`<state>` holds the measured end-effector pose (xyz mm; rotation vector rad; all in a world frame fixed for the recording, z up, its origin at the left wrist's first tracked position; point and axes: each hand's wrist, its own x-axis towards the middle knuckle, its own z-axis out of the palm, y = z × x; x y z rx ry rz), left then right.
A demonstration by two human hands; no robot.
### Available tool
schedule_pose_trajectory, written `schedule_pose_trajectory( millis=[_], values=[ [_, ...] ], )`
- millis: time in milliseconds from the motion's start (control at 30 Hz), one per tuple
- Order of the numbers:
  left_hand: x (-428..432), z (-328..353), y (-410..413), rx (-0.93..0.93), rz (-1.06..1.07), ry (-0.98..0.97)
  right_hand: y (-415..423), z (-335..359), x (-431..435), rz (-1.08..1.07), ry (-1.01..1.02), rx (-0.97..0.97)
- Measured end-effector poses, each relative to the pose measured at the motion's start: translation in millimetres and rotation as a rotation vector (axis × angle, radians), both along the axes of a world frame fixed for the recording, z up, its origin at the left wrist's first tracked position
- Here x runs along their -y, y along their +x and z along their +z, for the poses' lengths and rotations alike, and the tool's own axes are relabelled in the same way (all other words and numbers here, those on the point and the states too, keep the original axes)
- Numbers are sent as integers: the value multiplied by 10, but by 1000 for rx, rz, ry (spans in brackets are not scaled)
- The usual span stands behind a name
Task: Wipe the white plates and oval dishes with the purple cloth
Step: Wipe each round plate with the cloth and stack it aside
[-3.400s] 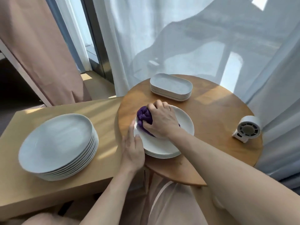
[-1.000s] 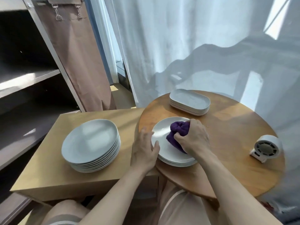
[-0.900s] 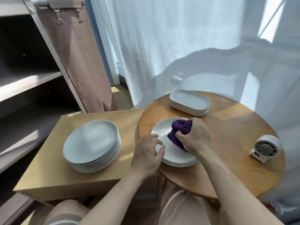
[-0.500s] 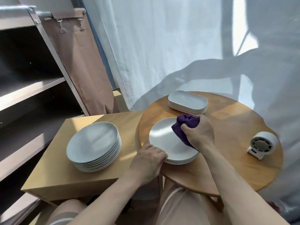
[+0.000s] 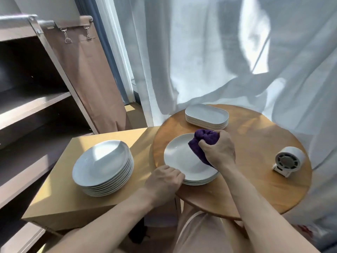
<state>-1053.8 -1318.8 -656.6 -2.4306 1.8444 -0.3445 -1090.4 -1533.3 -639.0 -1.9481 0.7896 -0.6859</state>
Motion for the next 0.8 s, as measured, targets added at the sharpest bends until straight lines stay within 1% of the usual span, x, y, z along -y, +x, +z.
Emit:
schedule_pose_trajectory(
  millis=[167, 333, 433, 600, 700, 800],
  values=[
    [8, 127, -19, 53, -65, -68, 10, -13, 10, -5, -3, 12],
    [-26, 281, -42, 16, -32, -178, -5, 21, -3, -25, -6, 64],
    [-7, 382, -42, -51, 42, -272, -25, 97, -8, -89, -3, 187],
    [119, 564, -32, -162, 87, -338, -82, 203, 97, -189, 38, 363],
    [167, 632, -11, -253, 135, -387, -101, 221, 156, -235, 80, 428],
    [198, 693, 27, -349, 180, -463, -97, 246, 194, -276, 164, 470]
  ],
)
